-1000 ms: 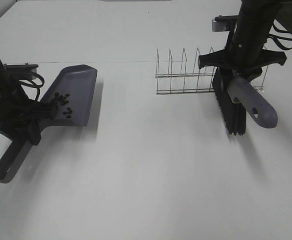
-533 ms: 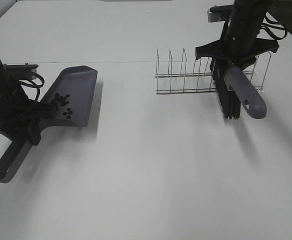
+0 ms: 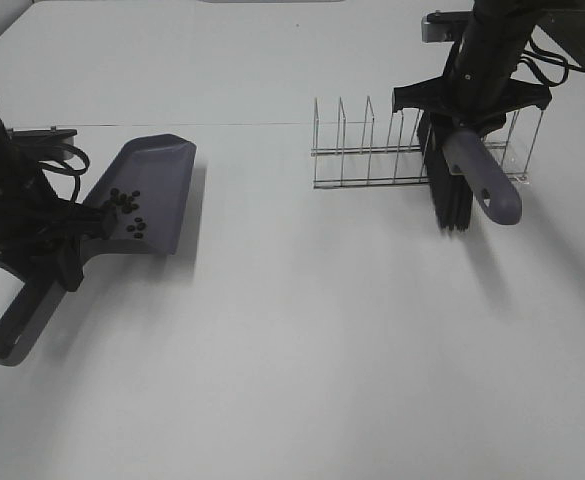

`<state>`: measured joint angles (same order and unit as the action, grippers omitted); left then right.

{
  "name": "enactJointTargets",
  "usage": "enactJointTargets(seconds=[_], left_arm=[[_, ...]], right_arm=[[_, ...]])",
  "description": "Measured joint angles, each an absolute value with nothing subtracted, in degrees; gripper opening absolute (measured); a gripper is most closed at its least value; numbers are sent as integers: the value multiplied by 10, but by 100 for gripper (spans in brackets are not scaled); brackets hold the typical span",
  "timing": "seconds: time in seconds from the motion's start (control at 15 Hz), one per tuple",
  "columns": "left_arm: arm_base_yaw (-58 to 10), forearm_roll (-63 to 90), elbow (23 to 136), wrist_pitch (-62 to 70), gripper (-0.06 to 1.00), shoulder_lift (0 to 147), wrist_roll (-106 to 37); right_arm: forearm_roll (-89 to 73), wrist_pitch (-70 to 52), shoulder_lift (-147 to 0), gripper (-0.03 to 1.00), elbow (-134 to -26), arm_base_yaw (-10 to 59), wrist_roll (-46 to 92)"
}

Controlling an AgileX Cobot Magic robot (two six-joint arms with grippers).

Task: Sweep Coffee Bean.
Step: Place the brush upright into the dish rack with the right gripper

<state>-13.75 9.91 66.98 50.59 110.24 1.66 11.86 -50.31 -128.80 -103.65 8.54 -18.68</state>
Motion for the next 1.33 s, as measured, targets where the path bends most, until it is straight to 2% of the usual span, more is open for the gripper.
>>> enactJointTargets(seconds=[0.87,0.93,1.2,1.33], left_arm=[[-138,100,670,506,33,1102,17],[-138,100,670,506,33,1102,17],[-138,100,670,506,33,1102,17],[-138,100,670,509,33,1102,17]], right_arm=[[119,-479,-1310,36,-1038,84,-186],[119,-479,-1310,39,-1038,84,-186],[119,-473,-1309,68,-1038,84,-185],[119,-470,-1299,73,-1038,84,-184]])
